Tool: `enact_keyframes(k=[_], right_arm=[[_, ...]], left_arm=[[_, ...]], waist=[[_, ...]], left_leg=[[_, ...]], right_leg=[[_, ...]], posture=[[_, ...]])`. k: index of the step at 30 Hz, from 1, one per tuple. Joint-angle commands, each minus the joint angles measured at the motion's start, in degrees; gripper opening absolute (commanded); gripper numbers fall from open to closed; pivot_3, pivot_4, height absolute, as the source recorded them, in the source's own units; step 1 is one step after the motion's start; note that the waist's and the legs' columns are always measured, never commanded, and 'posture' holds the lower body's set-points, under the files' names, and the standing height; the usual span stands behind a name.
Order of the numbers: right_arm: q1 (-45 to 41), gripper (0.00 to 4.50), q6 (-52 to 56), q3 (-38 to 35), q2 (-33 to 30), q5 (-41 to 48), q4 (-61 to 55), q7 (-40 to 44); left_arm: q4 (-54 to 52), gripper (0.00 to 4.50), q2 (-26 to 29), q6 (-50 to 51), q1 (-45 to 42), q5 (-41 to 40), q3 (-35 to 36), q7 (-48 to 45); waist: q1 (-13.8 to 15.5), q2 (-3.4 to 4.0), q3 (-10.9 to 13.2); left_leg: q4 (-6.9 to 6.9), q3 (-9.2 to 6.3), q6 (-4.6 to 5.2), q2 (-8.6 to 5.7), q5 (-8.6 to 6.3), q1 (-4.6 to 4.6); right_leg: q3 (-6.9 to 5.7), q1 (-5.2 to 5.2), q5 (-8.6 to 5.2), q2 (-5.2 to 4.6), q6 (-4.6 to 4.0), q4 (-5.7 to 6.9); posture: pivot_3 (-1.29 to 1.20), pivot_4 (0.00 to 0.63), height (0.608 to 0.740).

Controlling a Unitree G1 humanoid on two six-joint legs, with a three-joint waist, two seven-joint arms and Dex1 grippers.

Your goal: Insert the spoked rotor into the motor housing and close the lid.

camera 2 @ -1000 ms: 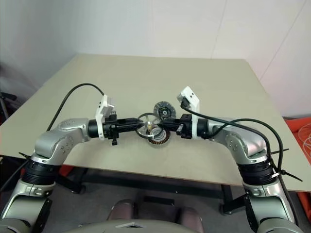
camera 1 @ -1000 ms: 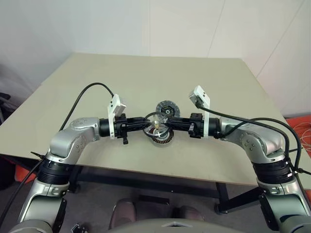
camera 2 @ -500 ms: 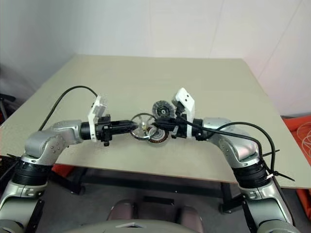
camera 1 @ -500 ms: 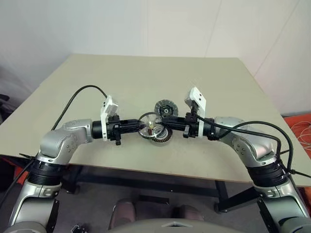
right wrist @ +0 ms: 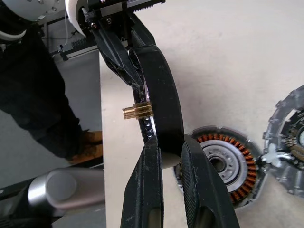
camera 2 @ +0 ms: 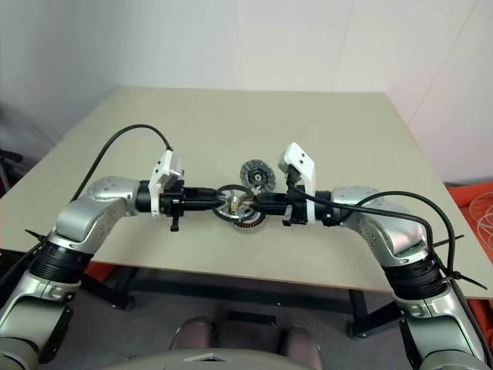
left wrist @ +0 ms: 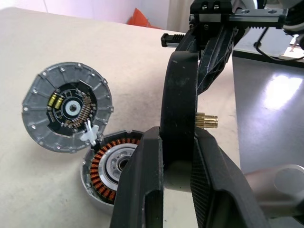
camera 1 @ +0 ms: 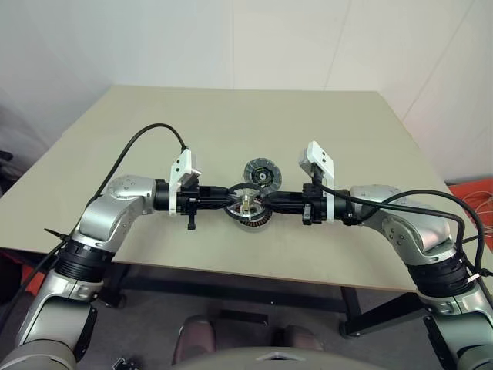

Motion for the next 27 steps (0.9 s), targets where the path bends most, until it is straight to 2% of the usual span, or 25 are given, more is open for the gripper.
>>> enact_keyframes(k=[1, 6, 12, 15, 20, 27], right_arm=[[-0.32, 0.20, 0.51, -0.83, -0.27, 3.34, -2.44, 4.03], [-0.41, 0.20, 0.59, -0.74, -0.01, 2.81, -2.36, 4.34], [-0.49, 0.20, 0.45, -0.50, 0.19, 2.05, -2.19, 4.77], [-0.56, 0.20, 0.33, -0.30, 0.42, 1.59, -1.99, 4.64], [-0.69, 0.20, -0.15, 0.02, 0.90, 0.12, -1.35, 4.00], [-1.11, 0.20, -2.68, -0.23, 2.29, -3.88, 0.82, 1.88]], left_arm=[[0.03, 0.75, 2.13, -1.22, -1.60, 3.85, 0.90, 0.80], [-1.07, 2.39, 2.61, -0.97, -1.12, 4.56, 0.08, -0.17], [-0.41, 4.39, 2.17, -6.48, -1.53, 7.41, -0.07, -1.01], [1.91, 4.50, 0.69, -13.25, -2.38, 10.53, 0.20, 0.16], [3.96, 4.50, 0.81, -15.91, -3.02, 11.48, 0.73, -0.70], [3.26, 4.50, 3.92, -3.84, -2.59, 3.48, 6.08, -1.36]], waist=[[0.01, 0.00, 0.00], [0.02, 0.00, 0.00], [0.03, 0.00, 0.00], [0.06, 0.00, 0.00], [0.04, -0.01, 0.00], [-0.01, -0.01, 0.00]], left_leg=[[0.00, 0.00, 0.00, 0.00, 0.00, 0.00], [0.01, 0.01, 0.00, 0.01, 0.00, 0.02], [0.02, 0.01, 0.00, 0.00, 0.00, 0.01], [0.02, 0.01, 0.00, 0.01, 0.00, 0.01], [0.02, 0.01, -0.01, 0.01, 0.01, 0.01], [0.02, 0.04, -0.02, 0.02, 0.01, 0.00]], right_leg=[[0.00, 0.00, 0.00, 0.00, 0.00, 0.00], [0.00, 0.00, 0.00, 0.00, -0.01, 0.02], [0.01, 0.01, 0.00, 0.00, -0.01, 0.02], [0.01, 0.01, 0.00, 0.00, -0.01, 0.02], [0.01, 0.01, 0.00, 0.00, -0.01, 0.03], [0.02, -0.06, 0.05, 0.00, -0.08, 0.10]], posture=[[0.00, 0.000, 0.740], [0.00, 0.000, 0.740], [0.00, 0.000, 0.740], [0.00, 0.000, 0.740], [0.00, 0.000, 0.740], [0.00, 0.000, 0.740]])
